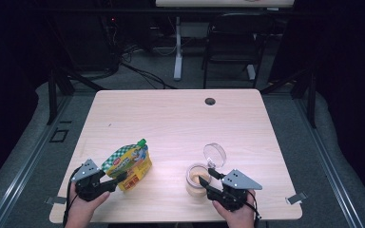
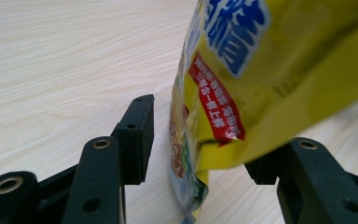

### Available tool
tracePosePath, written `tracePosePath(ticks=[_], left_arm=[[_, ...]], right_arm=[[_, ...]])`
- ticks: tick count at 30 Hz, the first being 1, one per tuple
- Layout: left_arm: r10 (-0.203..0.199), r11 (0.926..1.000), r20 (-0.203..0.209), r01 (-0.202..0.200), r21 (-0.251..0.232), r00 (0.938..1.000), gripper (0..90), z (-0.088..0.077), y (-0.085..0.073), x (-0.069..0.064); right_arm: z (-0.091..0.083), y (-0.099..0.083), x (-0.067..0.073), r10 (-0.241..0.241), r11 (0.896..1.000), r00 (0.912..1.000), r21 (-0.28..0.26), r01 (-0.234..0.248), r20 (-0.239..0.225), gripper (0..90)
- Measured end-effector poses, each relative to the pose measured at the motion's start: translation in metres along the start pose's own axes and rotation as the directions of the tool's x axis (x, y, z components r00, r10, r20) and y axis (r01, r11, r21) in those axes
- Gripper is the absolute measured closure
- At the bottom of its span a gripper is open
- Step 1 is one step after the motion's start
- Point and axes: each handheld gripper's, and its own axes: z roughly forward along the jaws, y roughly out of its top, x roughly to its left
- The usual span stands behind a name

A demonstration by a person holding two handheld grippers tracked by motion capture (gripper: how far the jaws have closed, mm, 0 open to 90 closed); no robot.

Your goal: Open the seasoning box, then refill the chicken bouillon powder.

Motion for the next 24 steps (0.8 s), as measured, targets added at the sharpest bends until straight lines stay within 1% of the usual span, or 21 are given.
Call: tracePosePath(ticks=[3,6,9,12,13,14,18,19,21,24], left_arm=[[0.003,1.0,-0.005,-0.003,0.007,1.0,50.3,-0.002,0.0,0.0],[-0.001,1.0,-0.008,0.001,0.002,1.0,49.4,-0.002,0.001,0.0],[0.001,1.0,-0.011,-0.001,-0.007,0.9999,48.9,-0.001,0.001,-0.001],[0.0,1.0,-0.01,0.0,-0.007,0.9999,48.5,-0.001,0.001,-0.002],[0.001,1.0,-0.009,-0.001,0.002,1.0,48.4,-0.002,0.001,-0.002],[0.0,1.0,-0.012,0.0,-0.004,0.9999,48.2,-0.001,0.001,-0.003],[0.001,0.9999,-0.016,-0.001,-0.01,0.9999,46.8,-0.003,0.001,-0.003],[-0.005,1.0,-0.015,0.005,-0.008,0.9999,46.2,-0.003,0.0,-0.003],[0.011,0.9999,-0.022,-0.011,0.002,0.9997,46.2,-0.005,-0.001,-0.003],[0.007,1.0,-0.024,-0.007,-0.004,0.9997,45.8,-0.009,-0.002,-0.004]], right_arm=[[-0.001,0.001,-0.001,0.007,1.0,0.9999,0.002,-0.007,-0.008,53.8],[-0.001,0.001,-0.002,0.018,1.0,0.9998,0.002,-0.018,-0.013,54.3],[-0.002,0.002,-0.003,0.015,1.0,0.9997,0.002,-0.015,-0.018,54.9],[-0.004,0.003,-0.004,0.015,1.0,0.9997,0.003,-0.015,-0.021,55.7],[-0.004,0.003,-0.004,0.012,1.0,0.9997,0.006,-0.012,-0.022,55.8],[-0.005,0.003,-0.005,0.01,1.0,0.9997,0.01,-0.01,-0.023,56.1],[-0.006,0.004,-0.008,0.02,1.0,0.9994,0.013,-0.019,-0.029,57.9],[-0.007,0.005,-0.009,0.02,1.0,0.9994,0.018,-0.019,-0.029,58.3],[-0.009,0.005,-0.01,0.024,1.0,0.9992,0.015,-0.024,-0.032,59.7],[-0.012,0.007,-0.012,0.022,1.0,0.9993,0.012,-0.022,-0.031,61.5]])
